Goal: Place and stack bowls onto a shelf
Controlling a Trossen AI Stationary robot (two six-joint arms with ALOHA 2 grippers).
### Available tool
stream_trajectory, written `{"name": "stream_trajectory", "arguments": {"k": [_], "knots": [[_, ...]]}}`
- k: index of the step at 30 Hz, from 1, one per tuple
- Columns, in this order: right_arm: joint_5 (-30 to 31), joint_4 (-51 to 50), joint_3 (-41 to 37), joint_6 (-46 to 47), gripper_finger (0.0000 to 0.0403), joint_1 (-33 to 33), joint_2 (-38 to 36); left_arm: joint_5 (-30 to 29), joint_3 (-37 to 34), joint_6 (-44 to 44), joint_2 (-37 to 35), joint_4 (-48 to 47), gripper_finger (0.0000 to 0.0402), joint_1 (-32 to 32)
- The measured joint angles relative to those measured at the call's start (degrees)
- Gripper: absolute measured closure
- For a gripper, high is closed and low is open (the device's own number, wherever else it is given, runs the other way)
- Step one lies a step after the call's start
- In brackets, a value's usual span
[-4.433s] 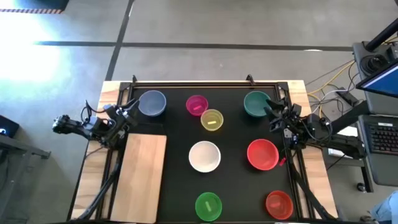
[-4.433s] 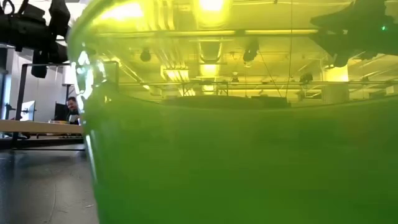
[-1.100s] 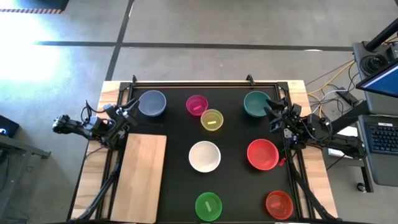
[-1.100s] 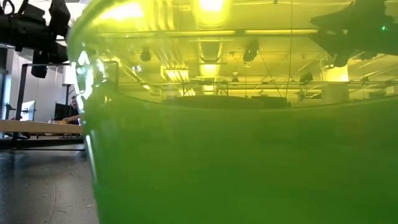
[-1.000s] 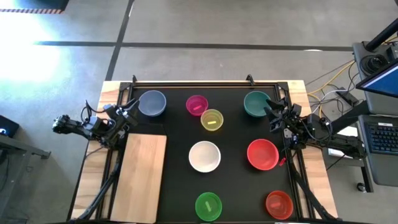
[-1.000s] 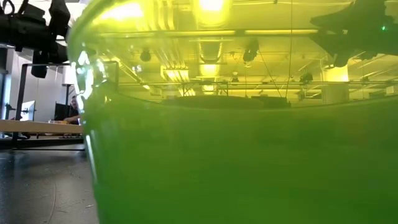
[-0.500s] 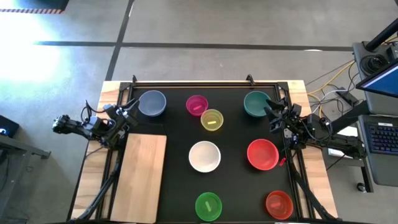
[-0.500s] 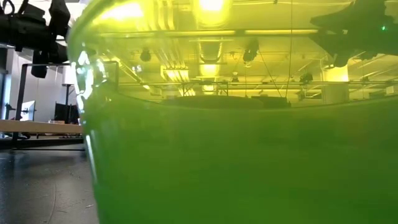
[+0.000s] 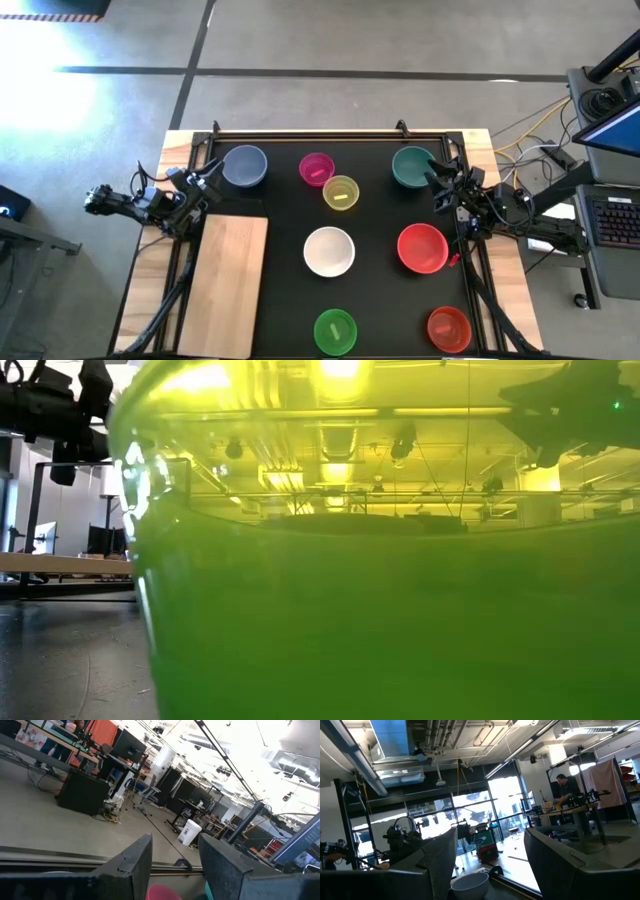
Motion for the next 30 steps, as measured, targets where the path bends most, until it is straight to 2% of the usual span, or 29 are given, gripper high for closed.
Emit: {"name": "stream_trajectory", "arguments": {"k": [12,19,23,30], "knots": [[0.0,0.0,0.0,0.0,0.0184,0.0,0.0,0.0,0.0,0.1,0.0,0.0,0.0257,0.0],[0.0,0.0,0.0,0.0,0.0183,0.0,0.0,-0.1,0.0,3.1,0.0,-0.4,0.0257,0.0],[0.0,0.0,0.0,0.0,0.0183,0.0,0.0,-0.3,0.0,0.0,0.0,-0.7,0.0257,0.0],[0.0,0.0,0.0,0.0,0.0183,0.0,0.0,-0.4,0.6,5.1,-0.3,-0.8,0.0257,0.0]]}}
